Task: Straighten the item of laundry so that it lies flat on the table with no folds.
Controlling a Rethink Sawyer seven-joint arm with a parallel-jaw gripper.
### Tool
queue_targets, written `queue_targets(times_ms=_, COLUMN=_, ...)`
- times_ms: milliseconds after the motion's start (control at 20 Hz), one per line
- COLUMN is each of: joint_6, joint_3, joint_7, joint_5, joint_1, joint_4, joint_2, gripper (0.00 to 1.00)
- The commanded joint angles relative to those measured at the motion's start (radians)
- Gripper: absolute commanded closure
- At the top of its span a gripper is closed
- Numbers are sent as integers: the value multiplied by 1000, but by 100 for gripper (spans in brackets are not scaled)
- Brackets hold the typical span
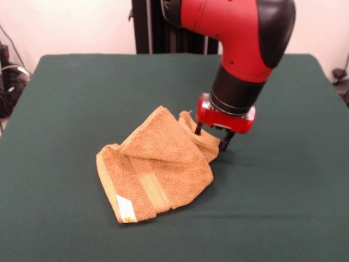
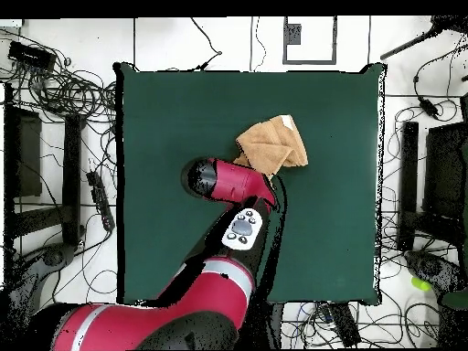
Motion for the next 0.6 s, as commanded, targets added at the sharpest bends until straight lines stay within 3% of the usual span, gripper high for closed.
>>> queue_targets(times_ms=50, joint_6=-565, joint_3=79, joint_7=239, joint_5=57, joint_1=-94, joint_4=-267, joint_2=470, gripper=0)
queue_targets(times_ms=300, joint_6=-545, joint_3=86, joint_7=268, joint_5=38, joint_1=-97, joint_4=-268, joint_2=464, gripper=0)
queue_targets(times_ms=600, joint_6=-477, joint_3=189, joint_7=251, joint_5=-16, joint_1=-139, joint_4=-167, joint_2=354, gripper=0)
